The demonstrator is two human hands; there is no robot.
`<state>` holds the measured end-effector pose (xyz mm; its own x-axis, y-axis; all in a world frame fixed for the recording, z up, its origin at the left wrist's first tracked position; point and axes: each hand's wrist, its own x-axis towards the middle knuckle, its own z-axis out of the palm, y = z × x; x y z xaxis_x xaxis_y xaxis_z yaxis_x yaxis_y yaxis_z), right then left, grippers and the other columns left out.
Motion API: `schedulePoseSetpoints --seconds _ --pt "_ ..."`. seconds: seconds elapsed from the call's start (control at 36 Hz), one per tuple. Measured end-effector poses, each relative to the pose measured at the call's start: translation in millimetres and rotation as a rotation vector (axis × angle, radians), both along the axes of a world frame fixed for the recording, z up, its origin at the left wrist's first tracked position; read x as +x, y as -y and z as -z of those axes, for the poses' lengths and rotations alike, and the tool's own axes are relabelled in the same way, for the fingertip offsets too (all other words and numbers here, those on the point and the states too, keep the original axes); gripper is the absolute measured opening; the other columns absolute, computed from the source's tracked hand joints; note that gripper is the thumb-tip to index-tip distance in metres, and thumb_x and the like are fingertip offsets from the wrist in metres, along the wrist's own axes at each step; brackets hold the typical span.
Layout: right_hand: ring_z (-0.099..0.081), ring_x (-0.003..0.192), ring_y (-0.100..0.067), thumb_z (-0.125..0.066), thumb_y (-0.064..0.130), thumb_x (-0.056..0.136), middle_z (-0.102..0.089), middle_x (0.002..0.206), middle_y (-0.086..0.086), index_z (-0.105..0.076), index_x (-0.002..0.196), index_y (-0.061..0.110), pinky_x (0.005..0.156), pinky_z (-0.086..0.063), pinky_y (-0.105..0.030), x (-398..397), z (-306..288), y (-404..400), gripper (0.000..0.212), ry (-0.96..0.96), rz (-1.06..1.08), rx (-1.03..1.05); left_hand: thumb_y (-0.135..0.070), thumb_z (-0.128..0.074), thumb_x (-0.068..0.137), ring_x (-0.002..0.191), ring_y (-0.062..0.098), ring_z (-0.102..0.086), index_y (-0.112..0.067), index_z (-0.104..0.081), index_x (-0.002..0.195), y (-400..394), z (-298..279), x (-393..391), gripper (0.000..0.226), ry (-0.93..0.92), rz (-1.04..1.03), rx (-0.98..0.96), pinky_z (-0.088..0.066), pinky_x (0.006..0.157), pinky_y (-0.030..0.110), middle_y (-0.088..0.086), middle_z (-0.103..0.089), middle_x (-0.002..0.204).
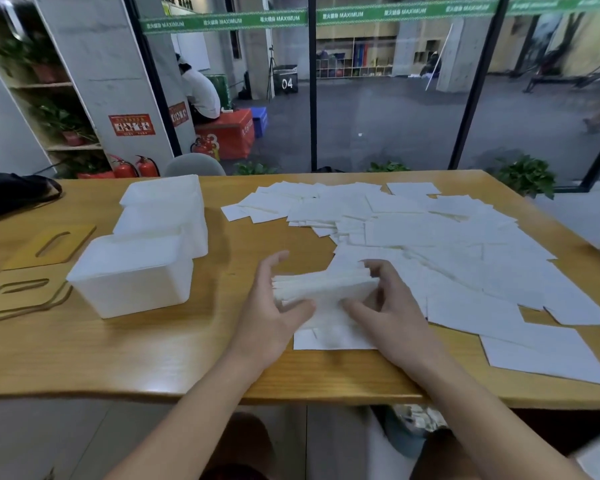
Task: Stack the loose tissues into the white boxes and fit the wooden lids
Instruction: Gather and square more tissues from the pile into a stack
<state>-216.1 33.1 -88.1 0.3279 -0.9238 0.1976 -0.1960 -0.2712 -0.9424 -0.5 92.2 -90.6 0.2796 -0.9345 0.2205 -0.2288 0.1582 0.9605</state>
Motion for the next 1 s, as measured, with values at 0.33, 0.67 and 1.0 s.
schedulePoseSetpoints --seconds 0.33,0.67,1.0 --pt "-0.061 0.078 0.006 -0.070 0.021 0.091 -0.066 0.090 0.033 -0.050 0.138 0.056 0.067 -0.048 -0.008 11 -2 -15 0.062 0.098 -0.022 0.080 -0.016 -0.074 0.077 0.089 0.012 -0.071 -0.068 -0.032 0.154 -7 4 -15 0.101 -0.040 -0.038 -0.032 -0.058 0.070 0.021 -0.016 -0.063 0.125" --pt "-0.057 0.081 0.013 -0.063 0.083 0.083 -0.058 0.103 0.014 -0.059 0.125 0.055 0.078 -0.044 -0.025 28 -8 -13 0.051 0.166 0.136 0.093 -0.005 -0.072 0.082 0.099 0.013 -0.066 -0.062 -0.037 0.153 -13 -1 -16 0.098 -0.052 -0.076 -0.069 -0.059 0.075 0.028 -0.015 -0.061 0.129" --pt "-0.062 0.089 0.010 -0.061 0.045 0.104 -0.071 0.101 0.025 -0.072 0.100 0.031 0.079 -0.043 -0.028 50 -5 -3 0.019 0.203 0.238 0.084 -0.004 -0.068 0.074 0.090 0.008 -0.066 -0.045 -0.044 0.143 -17 -1 -7 0.083 0.052 -0.006 -0.078 -0.054 0.068 0.023 -0.012 -0.067 0.112"
